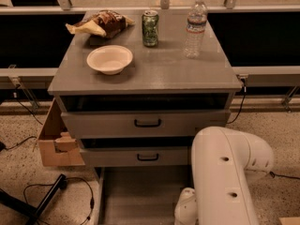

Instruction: Open bottom drawer

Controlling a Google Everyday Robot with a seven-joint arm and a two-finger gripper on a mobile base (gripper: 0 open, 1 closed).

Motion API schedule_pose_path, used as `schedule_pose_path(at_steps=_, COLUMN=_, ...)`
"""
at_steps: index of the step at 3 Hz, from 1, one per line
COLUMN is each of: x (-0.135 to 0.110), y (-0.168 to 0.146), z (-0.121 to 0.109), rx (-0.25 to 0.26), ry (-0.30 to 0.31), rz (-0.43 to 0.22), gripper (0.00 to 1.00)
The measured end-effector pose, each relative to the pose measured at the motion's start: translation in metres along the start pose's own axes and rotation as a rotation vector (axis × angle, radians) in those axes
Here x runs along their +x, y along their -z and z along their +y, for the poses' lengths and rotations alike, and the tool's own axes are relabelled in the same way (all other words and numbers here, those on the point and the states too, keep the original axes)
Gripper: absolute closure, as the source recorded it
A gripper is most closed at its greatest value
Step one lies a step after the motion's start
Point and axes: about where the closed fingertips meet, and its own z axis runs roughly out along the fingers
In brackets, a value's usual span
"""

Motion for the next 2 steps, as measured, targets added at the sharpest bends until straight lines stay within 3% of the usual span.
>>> schedule_pose_path(at_steps=1, x=0.0083, y=-0.0127, z=0.0437, rx=-0.083, ry=-0.019, rz=-0.009, gripper=0.32)
schedule_pose_path(at_steps=2, x=0.0085, y=-0.0118, z=0.0396, rx=-0.083, ry=-0.019, rz=-0.009, gripper=0.55)
